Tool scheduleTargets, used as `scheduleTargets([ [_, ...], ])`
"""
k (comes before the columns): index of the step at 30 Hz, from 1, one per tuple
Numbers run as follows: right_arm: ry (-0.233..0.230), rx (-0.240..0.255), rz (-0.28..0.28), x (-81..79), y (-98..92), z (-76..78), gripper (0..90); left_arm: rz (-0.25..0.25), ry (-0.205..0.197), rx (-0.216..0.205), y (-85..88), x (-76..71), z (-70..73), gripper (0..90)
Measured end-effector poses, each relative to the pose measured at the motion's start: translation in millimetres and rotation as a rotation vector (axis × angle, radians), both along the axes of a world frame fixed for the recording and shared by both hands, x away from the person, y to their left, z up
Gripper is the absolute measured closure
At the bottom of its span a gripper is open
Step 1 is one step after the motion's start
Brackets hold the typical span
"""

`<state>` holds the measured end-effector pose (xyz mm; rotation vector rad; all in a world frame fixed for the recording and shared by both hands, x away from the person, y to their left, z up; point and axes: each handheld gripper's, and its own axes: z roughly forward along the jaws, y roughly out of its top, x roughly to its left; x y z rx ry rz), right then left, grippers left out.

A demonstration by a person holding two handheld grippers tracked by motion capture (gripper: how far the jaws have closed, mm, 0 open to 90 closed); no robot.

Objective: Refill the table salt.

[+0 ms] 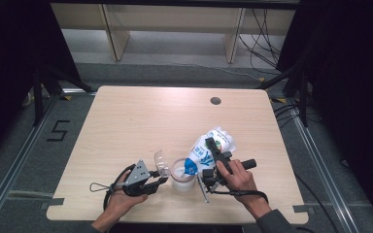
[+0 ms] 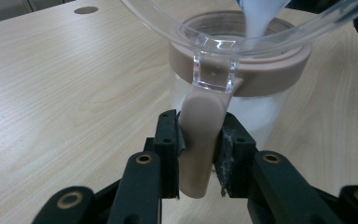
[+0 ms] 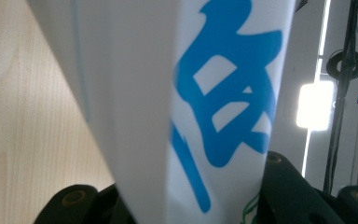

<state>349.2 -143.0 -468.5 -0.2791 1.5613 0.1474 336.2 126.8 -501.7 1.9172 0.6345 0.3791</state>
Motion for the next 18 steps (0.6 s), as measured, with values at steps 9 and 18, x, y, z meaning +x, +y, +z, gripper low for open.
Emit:
scheduleTargets([
  [9,0.002,-0.001,-0.008,2.4,-0.3,0.2,73.6,0.000,0.001,-0.001,-0.1,0.0,-0.1,71.7],
  [18,-0.002,-0.003,-0.007,3.4,0.5,0.5,73.7,0.000,0.001,-0.001,0.0,0.1,-0.1,71.7],
])
